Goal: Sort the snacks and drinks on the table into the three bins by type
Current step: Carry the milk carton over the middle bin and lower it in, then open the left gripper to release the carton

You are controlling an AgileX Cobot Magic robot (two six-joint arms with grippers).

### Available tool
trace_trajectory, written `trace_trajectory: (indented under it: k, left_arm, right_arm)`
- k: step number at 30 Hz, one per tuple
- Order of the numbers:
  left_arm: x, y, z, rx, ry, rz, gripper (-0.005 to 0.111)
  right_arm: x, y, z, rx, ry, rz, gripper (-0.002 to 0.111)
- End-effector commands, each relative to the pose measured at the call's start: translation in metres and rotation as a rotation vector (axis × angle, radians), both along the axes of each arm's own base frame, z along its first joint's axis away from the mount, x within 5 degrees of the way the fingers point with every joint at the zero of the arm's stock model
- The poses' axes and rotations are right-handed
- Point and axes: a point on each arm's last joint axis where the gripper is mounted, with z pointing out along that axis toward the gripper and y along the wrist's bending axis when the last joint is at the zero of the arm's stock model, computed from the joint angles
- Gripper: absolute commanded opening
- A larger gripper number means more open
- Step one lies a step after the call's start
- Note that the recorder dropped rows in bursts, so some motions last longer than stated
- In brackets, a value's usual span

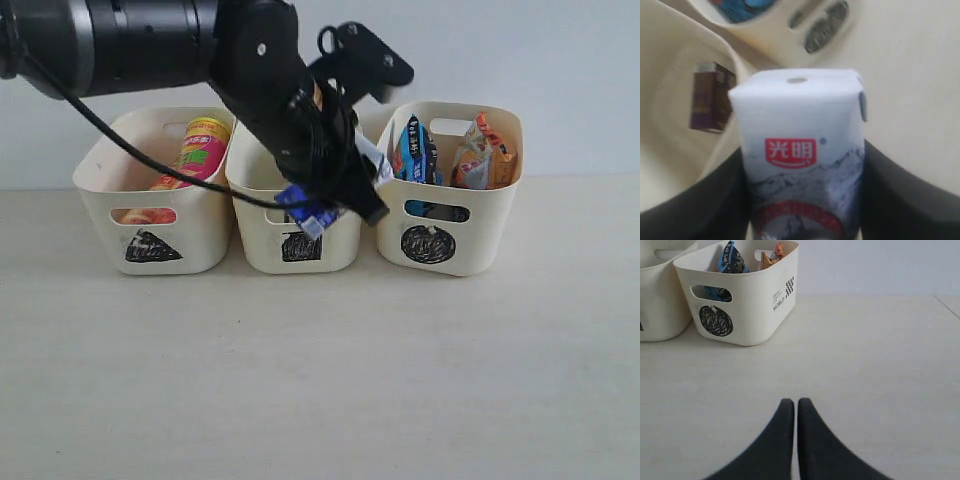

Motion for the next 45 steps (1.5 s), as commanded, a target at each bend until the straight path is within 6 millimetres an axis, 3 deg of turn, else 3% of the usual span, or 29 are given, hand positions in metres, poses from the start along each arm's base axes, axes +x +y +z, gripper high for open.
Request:
trace_trajectory:
  k: [1, 7, 11, 15, 18, 20, 23, 32, 34, 36, 37, 38, 45]
  left_arm:
    - [0.027, 0.014, 0.026, -0.167, -0.143, 0.077, 0.004]
    - [0.061, 0.037, 0.031, -0.304, -0.28, 0.142, 0.004]
    - [0.085, 0.05, 0.018, -0.328, -0.283, 0.206, 0.004]
    - [0.102, 0.05, 0.001, -0.289, -0.24, 0.236, 0.007]
    - [0.108, 0.046, -0.006, -0.288, -0.232, 0.238, 0.028]
    - [0.11, 0.045, -0.013, -0.296, -0.218, 0.243, 0.059]
    - [0.11, 0.045, -0.013, -0.296, -0.218, 0.243, 0.077]
    - [0.105, 0.048, -0.011, -0.256, -0.178, 0.257, 0.074]
    - [0.101, 0.052, -0.006, -0.223, -0.159, 0.265, 0.061]
    - [0.094, 0.06, 0.002, -0.15, -0.13, 0.278, 0.032]
    - [0.089, 0.064, 0.009, -0.12, -0.118, 0.276, 0.01]
    - [0.086, 0.066, 0.013, -0.103, -0.111, 0.272, 0.005]
    - [0.061, 0.083, 0.034, -0.039, -0.042, 0.301, 0.004]
  right_arm:
    - [0.0, 0.0, 0.0, 0.001, -0.008, 0.0, 0.0]
    - [0.0, 0.0, 0.0, 0.001, -0.008, 0.0, 0.0]
    - [0.0, 0.0, 0.0, 0.001, -0.008, 0.0, 0.0]
    - [0.0, 0.0, 0.0, 0.001, -0.008, 0.0, 0.0]
    - [0.0, 0.0, 0.0, 0.001, -0.008, 0.0, 0.0]
    - [0.0, 0.0, 0.0, 0.001, -0.008, 0.0, 0.0]
    - [0.0, 0.0, 0.0, 0.001, -0.008, 0.0, 0.0]
    - [0.0, 0.0, 0.0, 0.001, -0.008, 0.0, 0.0]
    - [0.0, 0.0, 0.0, 0.001, -0.008, 0.0, 0.0]
    - [0.0, 0.0, 0.0, 0.001, -0.008, 0.0, 0.0]
    - [0.0, 0.0, 0.0, 0.001, -0.008, 0.0, 0.0]
    - [0.0, 0.0, 0.0, 0.001, -0.008, 0.0, 0.0]
    - [0.0, 0.0, 0.0, 0.001, -0.008, 0.0, 0.0]
